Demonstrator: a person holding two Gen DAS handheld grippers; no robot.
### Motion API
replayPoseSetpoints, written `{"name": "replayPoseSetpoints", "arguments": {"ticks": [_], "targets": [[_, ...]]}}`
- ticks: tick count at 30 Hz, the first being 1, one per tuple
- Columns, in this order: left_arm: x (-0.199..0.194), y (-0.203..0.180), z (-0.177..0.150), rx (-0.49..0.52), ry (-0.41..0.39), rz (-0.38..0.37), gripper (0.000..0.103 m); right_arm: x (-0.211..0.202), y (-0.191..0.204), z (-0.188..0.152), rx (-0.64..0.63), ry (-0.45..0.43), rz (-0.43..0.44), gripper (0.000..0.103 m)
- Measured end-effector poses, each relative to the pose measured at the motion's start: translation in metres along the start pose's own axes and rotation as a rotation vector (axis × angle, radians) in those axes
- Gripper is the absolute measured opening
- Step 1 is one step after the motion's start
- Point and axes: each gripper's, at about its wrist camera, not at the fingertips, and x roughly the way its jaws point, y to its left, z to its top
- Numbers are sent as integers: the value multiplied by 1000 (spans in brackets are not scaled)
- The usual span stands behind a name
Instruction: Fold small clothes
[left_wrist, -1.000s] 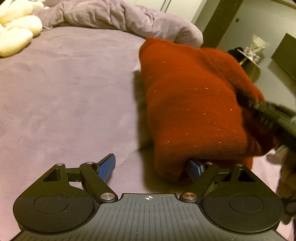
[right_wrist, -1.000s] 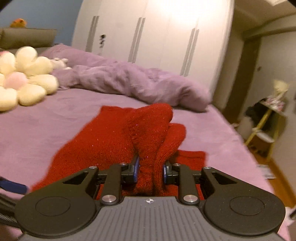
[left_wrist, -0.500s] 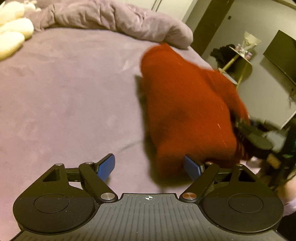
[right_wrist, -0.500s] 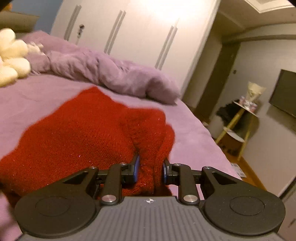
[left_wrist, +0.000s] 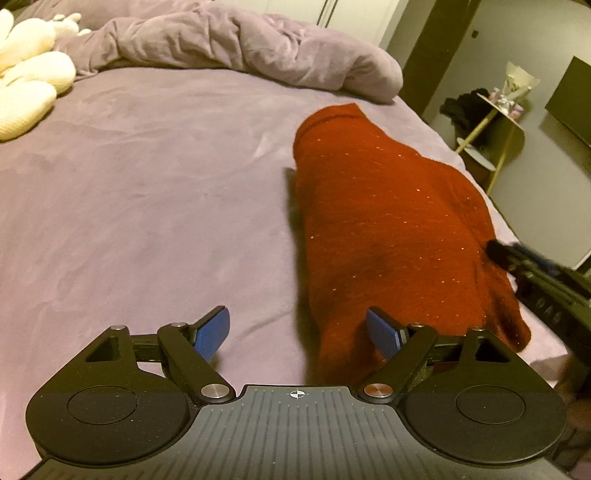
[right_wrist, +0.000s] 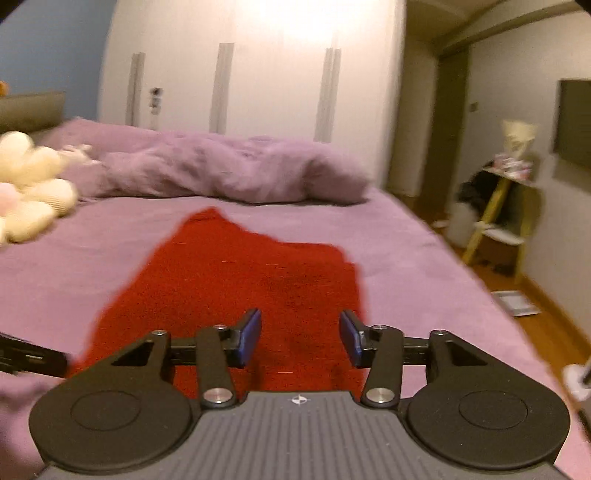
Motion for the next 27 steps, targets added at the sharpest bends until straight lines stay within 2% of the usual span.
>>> {"name": "replayPoseSetpoints", "arguments": {"ticks": [1, 4, 8, 11, 12, 14, 19, 24, 27], "targets": [[1, -2, 0, 5, 2, 6, 86, 3, 2, -1, 2, 14, 42, 23], [2, -8, 2, 27, 5, 26, 86, 10, 9, -12, -7, 35, 127, 17], [9, -14, 3, 58, 22, 37, 86, 25, 1, -30, -20, 95, 132, 12], [14, -16, 3, 67, 31, 30, 86, 28, 2, -39, -133, 112, 67, 11], [13, -15, 4, 69, 30, 26, 86, 29, -1, -37, -147, 122, 72, 11], [8, -11, 7, 66, 4, 32, 86, 26, -4, -27, -130, 139, 95, 11], [2, -2, 27, 29, -58, 33, 86, 17, -27, 8, 21, 51, 73, 13], [27, -24, 61, 41, -77, 66, 87, 73, -44, 36, 93, 140, -2, 13], [51, -42, 79, 93, -95, 106, 89, 97, -41, 43, 79, 135, -6, 13]]}}
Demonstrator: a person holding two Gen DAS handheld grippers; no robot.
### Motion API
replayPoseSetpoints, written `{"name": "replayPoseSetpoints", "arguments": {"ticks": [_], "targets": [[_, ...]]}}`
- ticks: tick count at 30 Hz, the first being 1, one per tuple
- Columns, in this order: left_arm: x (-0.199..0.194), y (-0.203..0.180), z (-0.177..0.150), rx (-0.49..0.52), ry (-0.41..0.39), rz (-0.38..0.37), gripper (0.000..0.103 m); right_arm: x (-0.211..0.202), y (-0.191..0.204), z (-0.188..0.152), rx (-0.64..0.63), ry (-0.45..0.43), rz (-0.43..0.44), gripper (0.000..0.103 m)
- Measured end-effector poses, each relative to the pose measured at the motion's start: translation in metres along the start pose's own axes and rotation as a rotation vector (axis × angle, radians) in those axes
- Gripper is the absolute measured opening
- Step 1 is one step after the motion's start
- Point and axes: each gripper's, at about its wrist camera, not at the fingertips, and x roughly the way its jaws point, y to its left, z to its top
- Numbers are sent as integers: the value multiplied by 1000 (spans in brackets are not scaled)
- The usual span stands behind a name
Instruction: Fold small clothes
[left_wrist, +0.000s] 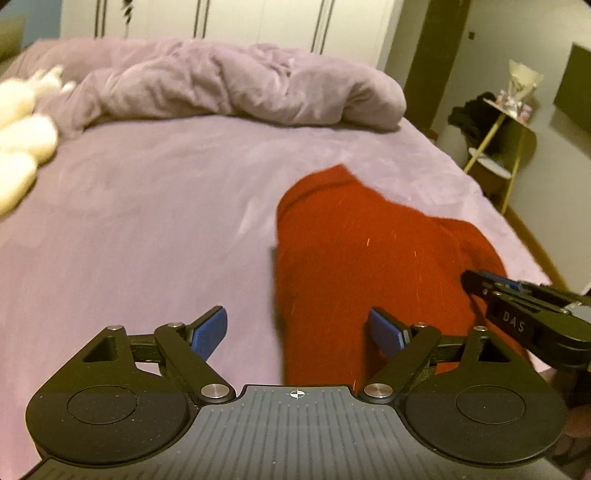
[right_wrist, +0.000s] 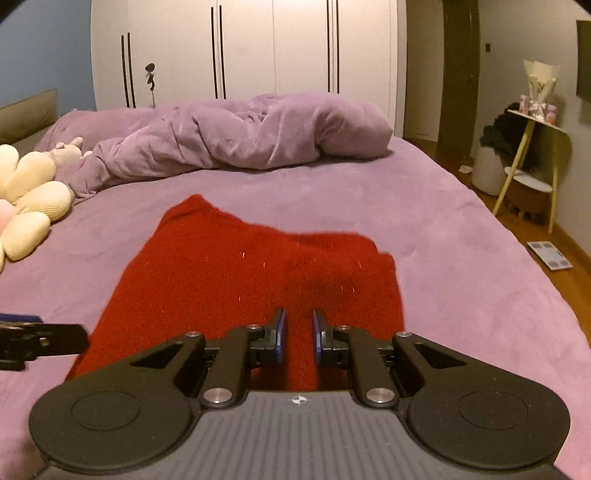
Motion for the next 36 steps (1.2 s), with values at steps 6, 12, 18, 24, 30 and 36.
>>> {"name": "replayPoseSetpoints", "arguments": {"ticks": [6, 12, 18, 24, 30, 36], "targets": [[50, -27, 27, 9, -44, 42, 95, 45, -21, 3, 56, 59, -69, 12], [90, -52, 26, 79, -24, 61, 97, 69, -56, -14, 115, 29, -37, 12], [94, -38, 6, -3, -69, 31, 102, 67, -72, -26, 184, -25, 25, 12], [44, 2, -3, -20, -12, -154, 102, 21, -83, -29, 237, -10, 95, 39], [36, 69, -29, -261, 132, -440, 101, -6, -142, -74, 567, 132, 354, 83], [73, 85, -33, -482, 193, -542, 91, 33, -160, -94, 807, 227, 512, 77]]}}
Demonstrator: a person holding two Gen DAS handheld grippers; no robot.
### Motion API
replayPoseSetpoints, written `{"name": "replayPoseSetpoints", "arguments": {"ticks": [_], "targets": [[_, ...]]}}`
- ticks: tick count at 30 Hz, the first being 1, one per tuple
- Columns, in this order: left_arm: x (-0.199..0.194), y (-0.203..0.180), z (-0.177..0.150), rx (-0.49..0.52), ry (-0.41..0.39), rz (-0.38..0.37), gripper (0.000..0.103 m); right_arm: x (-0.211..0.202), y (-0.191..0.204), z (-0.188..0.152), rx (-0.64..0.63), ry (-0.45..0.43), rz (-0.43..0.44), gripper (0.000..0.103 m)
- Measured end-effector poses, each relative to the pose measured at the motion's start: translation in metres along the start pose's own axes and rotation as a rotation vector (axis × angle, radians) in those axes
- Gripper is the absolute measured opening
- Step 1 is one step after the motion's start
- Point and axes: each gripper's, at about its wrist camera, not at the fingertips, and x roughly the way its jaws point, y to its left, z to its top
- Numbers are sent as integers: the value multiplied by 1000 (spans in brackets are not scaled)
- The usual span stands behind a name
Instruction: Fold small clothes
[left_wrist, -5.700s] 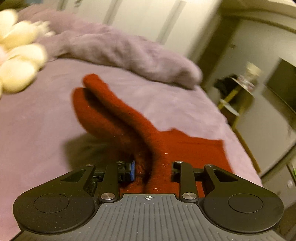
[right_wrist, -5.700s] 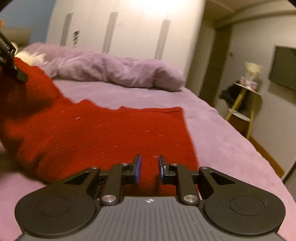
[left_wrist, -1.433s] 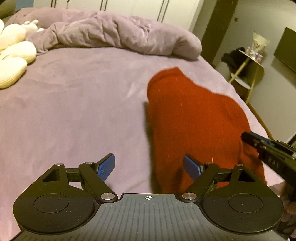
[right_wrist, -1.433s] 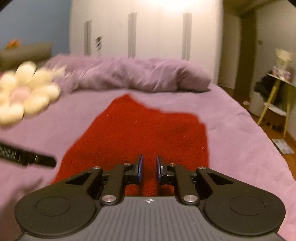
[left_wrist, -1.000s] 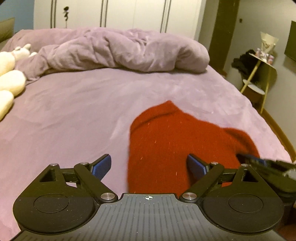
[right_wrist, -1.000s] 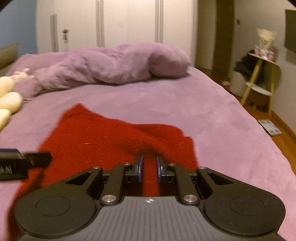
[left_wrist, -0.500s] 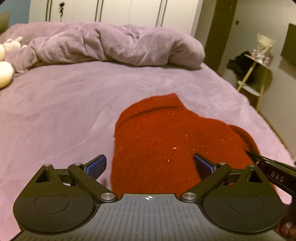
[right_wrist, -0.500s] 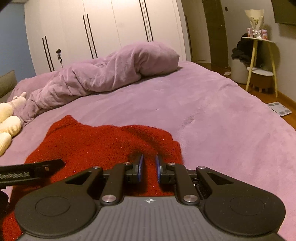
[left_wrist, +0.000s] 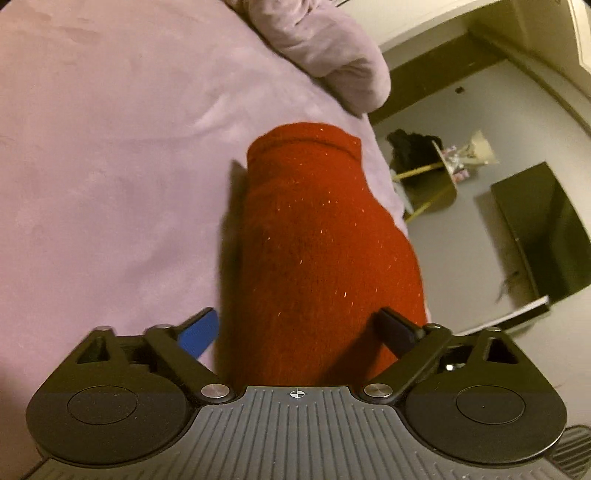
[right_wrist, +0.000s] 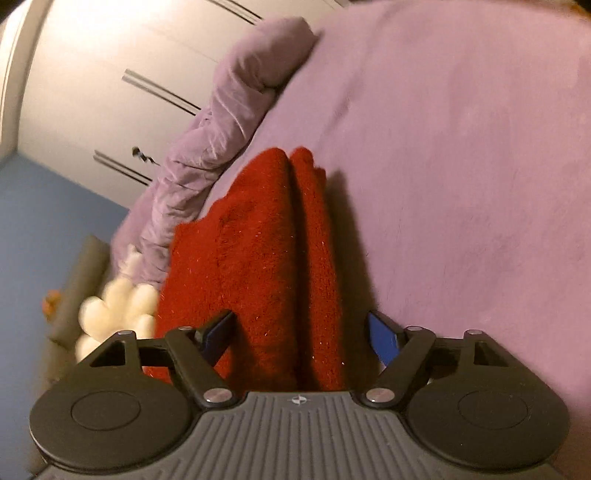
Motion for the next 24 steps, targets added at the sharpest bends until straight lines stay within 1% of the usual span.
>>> {"name": "replayPoseSetpoints", "arguments": {"ticks": [2, 3, 4, 6, 8, 10, 11, 14, 16, 18, 20, 21, 24], "targets": [[8, 1, 5, -22, 5, -19, 84, 7, 0, 1, 3, 11, 28, 72], [13, -1, 9, -28, 6, -14, 84, 11, 0, 2, 7, 20, 39, 68], [17, -2, 11, -32, 5, -7, 83, 15, -2, 2, 9, 23, 46, 63], [23, 0, 13, -59, 1, -11, 80, 23, -3, 2, 25, 27, 62, 60], [25, 1, 12, -87, -8, -21, 72, 28, -4, 1, 49, 21, 80, 55], [21, -6, 13, -64, -17, -13, 67, 29, -1, -2, 68, 22, 102, 46], [16, -8, 13, -54, -18, -12, 65, 28, 2, -4, 69, 22, 108, 45], [-1, -13, 9, -16, -32, -4, 60, 23, 20, -12, 32, 29, 120, 44], [-14, -16, 6, -7, -47, -2, 58, 24, 32, -17, 43, 41, 147, 43], [-34, -21, 1, 31, -62, 13, 57, 26, 48, -25, 17, 62, 175, 43], [-62, -22, -8, 80, -88, 65, 56, 32, 65, -38, -21, 102, 197, 43], [-78, -19, -13, 87, -103, 92, 56, 37, 71, -45, -36, 122, 206, 43], [-120, -12, -32, 117, -139, 186, 54, 57, 83, -76, -32, 197, 233, 43]]}}
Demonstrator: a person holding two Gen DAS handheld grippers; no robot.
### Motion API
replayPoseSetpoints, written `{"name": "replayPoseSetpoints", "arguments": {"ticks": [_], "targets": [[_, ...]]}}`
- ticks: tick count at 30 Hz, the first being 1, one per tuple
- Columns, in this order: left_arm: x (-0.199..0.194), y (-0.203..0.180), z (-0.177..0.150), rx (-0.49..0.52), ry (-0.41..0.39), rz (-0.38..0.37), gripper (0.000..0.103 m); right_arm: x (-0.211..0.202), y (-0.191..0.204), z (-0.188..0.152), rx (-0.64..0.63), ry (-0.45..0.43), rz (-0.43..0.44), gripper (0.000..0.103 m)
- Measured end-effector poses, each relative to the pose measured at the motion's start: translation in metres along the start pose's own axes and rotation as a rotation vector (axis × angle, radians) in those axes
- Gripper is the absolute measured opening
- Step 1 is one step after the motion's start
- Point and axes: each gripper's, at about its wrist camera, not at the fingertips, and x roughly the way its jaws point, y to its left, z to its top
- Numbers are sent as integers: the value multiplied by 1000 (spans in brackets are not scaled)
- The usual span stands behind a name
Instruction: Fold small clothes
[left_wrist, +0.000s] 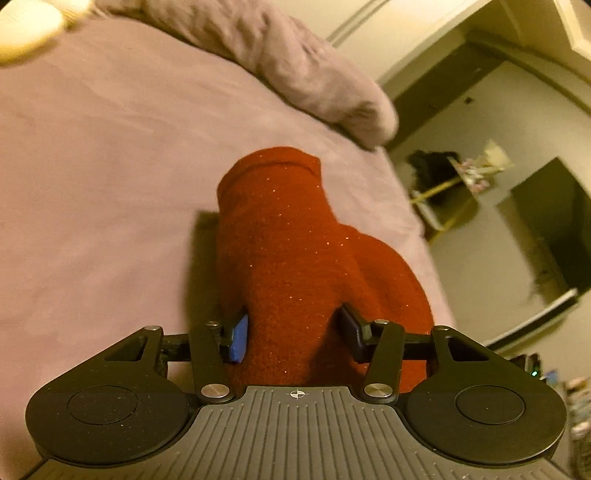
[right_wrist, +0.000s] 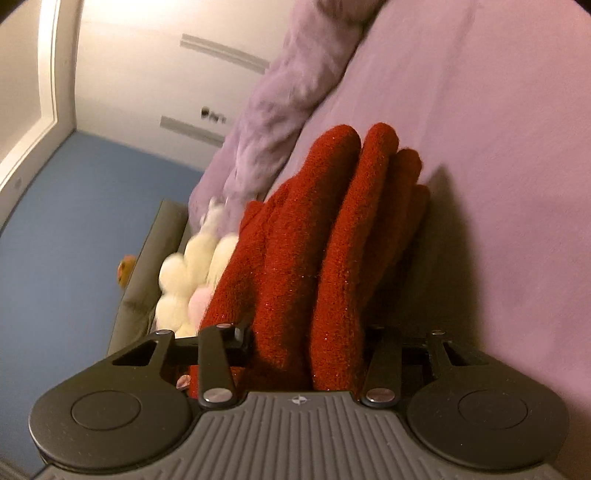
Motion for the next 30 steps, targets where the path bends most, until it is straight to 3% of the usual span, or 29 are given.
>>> {"name": "replayPoseSetpoints", "arguments": {"ticks": [4, 5, 7, 9, 11, 14, 18, 20, 21, 24, 26, 28, 30], "targets": [[-38, 19, -19, 31, -51, 98, 54, 17, 4, -30, 19, 2, 18, 47], [-47, 21, -23, 32, -62, 100, 54, 15, 6, -32, 26, -20, -5, 50], [-66, 22, -32, 33, -78, 91, 56, 0, 15, -39, -13, -73, -135, 63], [-86, 17, -49, 70, -99, 74, 68, -23, 22, -53, -51, -142, -196, 70], [-101, 10, -70, 120, -108, 74, 76, -47, 28, -71, -43, -182, -209, 70], [-108, 11, -103, 126, -80, 80, 79, -74, 41, -109, -62, -224, -212, 70], [-92, 10, -131, 110, -14, 93, 79, -75, 48, -148, -64, -211, -249, 70], [-79, 5, -137, 146, -3, 133, 79, -67, 40, -153, 10, -190, -238, 66], [-73, 3, -139, 156, -12, 187, 79, -62, 36, -155, 70, -184, -216, 59], [-65, 2, -142, 152, -31, 287, 76, -54, 29, -162, 167, -219, -171, 52], [-65, 3, -141, 116, -52, 286, 75, -46, 26, -164, 216, -271, -156, 46], [-66, 5, -139, 74, -57, 306, 74, -36, 25, -161, 234, -288, -209, 20], [-67, 10, -136, 42, -58, 303, 71, -30, 36, -160, 181, -288, -288, 14]]}}
